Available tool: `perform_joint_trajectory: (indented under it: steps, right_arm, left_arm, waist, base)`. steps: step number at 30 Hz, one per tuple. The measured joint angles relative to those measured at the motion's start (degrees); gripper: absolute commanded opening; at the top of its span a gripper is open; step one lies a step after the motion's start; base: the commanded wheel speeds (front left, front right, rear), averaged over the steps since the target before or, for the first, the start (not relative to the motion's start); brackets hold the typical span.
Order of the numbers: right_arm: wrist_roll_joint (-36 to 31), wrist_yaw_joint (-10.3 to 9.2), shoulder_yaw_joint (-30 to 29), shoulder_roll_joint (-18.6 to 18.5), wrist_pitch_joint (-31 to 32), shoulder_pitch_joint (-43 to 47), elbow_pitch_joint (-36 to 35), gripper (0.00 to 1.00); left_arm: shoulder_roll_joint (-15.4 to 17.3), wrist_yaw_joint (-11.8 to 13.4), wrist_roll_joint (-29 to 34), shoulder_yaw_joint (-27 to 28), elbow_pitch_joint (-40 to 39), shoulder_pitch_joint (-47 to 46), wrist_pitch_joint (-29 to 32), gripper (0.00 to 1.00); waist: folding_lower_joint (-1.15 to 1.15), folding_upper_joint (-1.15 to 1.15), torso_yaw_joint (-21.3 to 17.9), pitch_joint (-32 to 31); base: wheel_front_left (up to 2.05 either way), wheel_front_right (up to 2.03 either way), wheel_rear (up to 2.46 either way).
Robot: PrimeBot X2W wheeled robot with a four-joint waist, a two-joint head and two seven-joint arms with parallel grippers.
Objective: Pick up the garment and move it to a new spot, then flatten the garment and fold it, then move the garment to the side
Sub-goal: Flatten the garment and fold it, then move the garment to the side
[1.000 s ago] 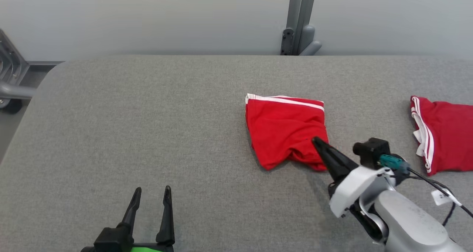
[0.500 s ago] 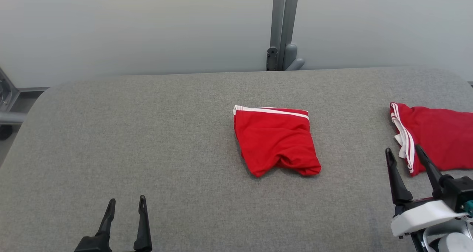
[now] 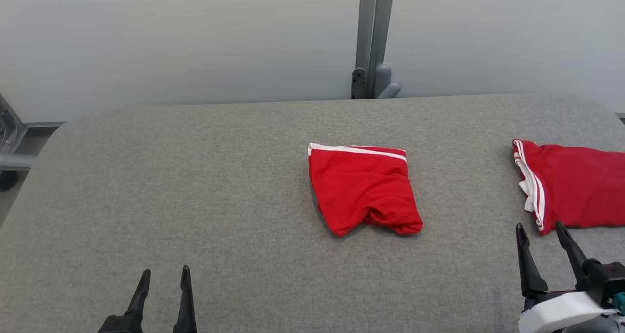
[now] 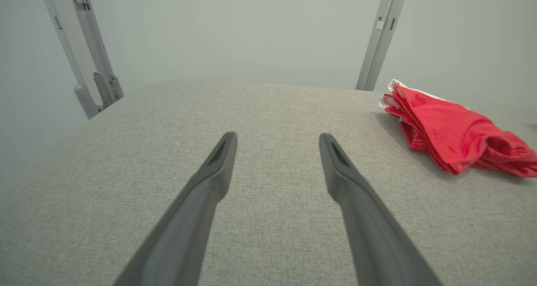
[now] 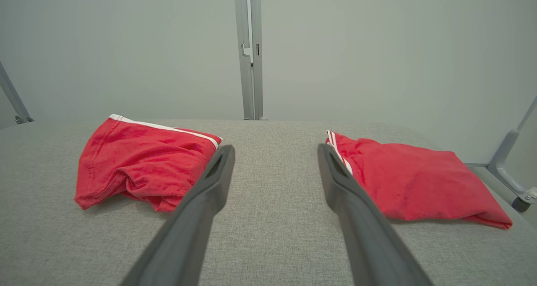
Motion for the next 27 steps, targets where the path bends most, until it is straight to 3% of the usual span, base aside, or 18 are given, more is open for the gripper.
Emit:
perform_joint_trajectory:
  steps: [12,17,23,27]
  right_arm:
    - [-0.24,0.0,-1.19,0.44,0.0,-0.23,1.16,1.0]
    - [5.68,0.0,0.34,0.89,0.54,-4.11,4.98,1.0]
    - [19.96,0.0,3.04,-0.23,18.38,-19.47,9.77,1.0]
    - [23.27,-0.01,1.86,1.04,32.15,-27.83,16.61,1.0]
  left_arm:
    - [-0.45,-0.8,0.41,0.64,-0.49,0.0,0.0,1.0]
    - [-0.51,-0.97,0.27,0.68,-1.53,-0.3,0.01,1.0]
    - [-0.53,-1.36,-0.58,-0.94,-2.74,-3.49,0.0,1.0]
    - [-0.55,-1.6,-1.04,-2.47,-2.81,-6.7,0.0,1.0]
  waist:
    - [0.0,0.0,-0.29,0.52]
    - [0.0,0.0,-0.25,1.71]
    - [0.0,0.0,-0.39,5.45]
    - [0.0,0.0,-0.06,8.99]
  base:
    - [0.0,0.0,0.0]
    - [0.0,0.0,0.0]
    - [0.0,0.0,0.0]
    - [0.0,0.0,0.0]
